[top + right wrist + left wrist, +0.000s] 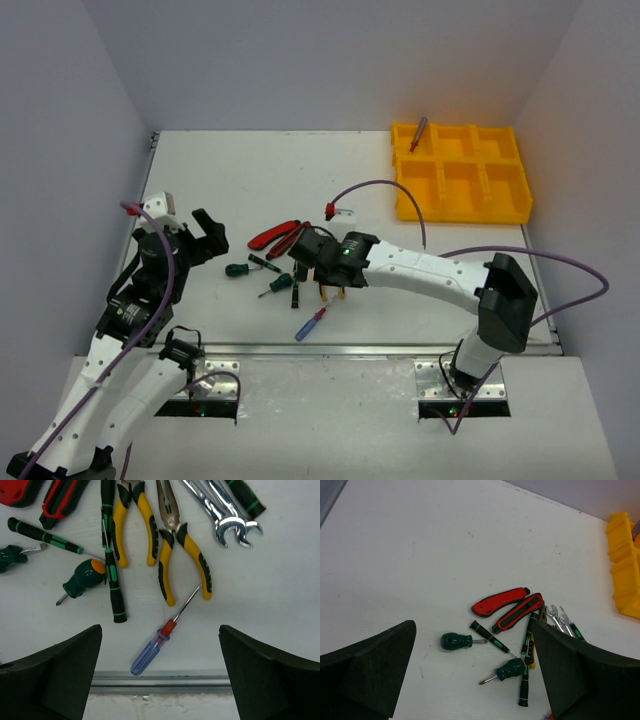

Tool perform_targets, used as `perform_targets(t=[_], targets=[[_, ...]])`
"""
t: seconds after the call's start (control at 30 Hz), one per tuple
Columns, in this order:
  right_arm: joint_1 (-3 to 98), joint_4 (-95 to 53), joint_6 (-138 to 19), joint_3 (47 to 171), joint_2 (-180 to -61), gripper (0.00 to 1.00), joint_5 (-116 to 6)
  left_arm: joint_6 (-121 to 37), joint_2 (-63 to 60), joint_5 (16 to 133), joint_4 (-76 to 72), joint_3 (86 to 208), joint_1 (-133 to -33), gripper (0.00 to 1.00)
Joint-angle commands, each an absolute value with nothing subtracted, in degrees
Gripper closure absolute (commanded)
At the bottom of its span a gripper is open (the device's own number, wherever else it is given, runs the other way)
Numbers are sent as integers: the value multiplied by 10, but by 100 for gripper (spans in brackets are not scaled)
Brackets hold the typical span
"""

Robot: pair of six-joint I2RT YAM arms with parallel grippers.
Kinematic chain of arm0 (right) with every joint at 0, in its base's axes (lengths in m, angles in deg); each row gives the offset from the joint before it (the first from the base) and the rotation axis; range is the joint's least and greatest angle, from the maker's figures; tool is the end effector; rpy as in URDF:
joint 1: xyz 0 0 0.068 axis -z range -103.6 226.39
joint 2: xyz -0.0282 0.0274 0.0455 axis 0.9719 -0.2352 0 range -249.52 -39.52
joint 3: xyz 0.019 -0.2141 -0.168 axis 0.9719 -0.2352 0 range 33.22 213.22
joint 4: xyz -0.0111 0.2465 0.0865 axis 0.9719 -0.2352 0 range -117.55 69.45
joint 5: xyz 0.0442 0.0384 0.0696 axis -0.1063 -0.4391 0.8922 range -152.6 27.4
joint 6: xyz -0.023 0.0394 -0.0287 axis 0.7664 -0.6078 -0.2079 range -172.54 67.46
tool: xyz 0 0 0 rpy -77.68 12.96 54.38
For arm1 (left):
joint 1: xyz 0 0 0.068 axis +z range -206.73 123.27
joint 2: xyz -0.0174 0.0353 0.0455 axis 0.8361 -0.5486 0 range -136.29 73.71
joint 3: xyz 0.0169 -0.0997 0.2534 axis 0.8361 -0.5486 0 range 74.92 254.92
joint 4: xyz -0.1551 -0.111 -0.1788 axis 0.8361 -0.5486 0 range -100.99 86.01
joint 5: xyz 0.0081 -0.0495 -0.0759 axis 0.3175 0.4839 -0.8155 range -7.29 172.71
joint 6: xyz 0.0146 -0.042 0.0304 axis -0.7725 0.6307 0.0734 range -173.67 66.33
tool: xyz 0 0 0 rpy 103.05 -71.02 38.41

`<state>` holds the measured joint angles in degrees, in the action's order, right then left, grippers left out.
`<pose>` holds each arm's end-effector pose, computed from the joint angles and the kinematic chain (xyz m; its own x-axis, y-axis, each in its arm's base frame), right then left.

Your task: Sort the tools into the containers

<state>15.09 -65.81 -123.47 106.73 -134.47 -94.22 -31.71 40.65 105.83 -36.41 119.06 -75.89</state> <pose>0.1769 0.2841 0.2470 -0.7560 0.2952 -0.5842 0.2052 0.9544 0.2167 0.1245 -0.0285 0.3247 -0.3025 -0.2590 -0.9173 -0.1690 0.9617 -0.2158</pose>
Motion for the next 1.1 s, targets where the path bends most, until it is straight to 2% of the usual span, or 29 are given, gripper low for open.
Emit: perform_targets(t=[0.0, 0.27, 0.37, 0.4, 0.53, 0.73, 0.9, 0.97, 1.07], targets=[[86, -828, -1526, 1112, -1391, 2, -998, -315, 401, 1064, -348, 1196, -763, 0], [60, -742, -1552, 1107, -1479, 29, -861, -308, 412, 1086, -355, 1197, -763, 0], [59, -682, -1542, 1090, -1491, 51, -841, -308, 415, 1085, -354, 1196, -763, 0], [59, -668, -1545, 1084, -1497, 55, -842, -308, 415, 1084, -354, 1196, -763, 0], [60, -663, -1557, 1082, -1519, 54, -850, -309, 413, 1078, -353, 1196, -764, 0], [60, -695, -1611, 1078, -1539, 64, -833, -309, 418, 1077, -353, 1196, -763, 0], [60, -688, -1632, 1058, -1544, 81, -814, -309, 419, 1076, -352, 1196, -763, 0], [60, -688, -1634, 1059, -1546, 99, -807, -309, 419, 1076, -353, 1196, -763, 0], [59, -700, -1633, 1072, -1534, 100, -808, -309, 420, 1076, -352, 1196, -763, 0]])
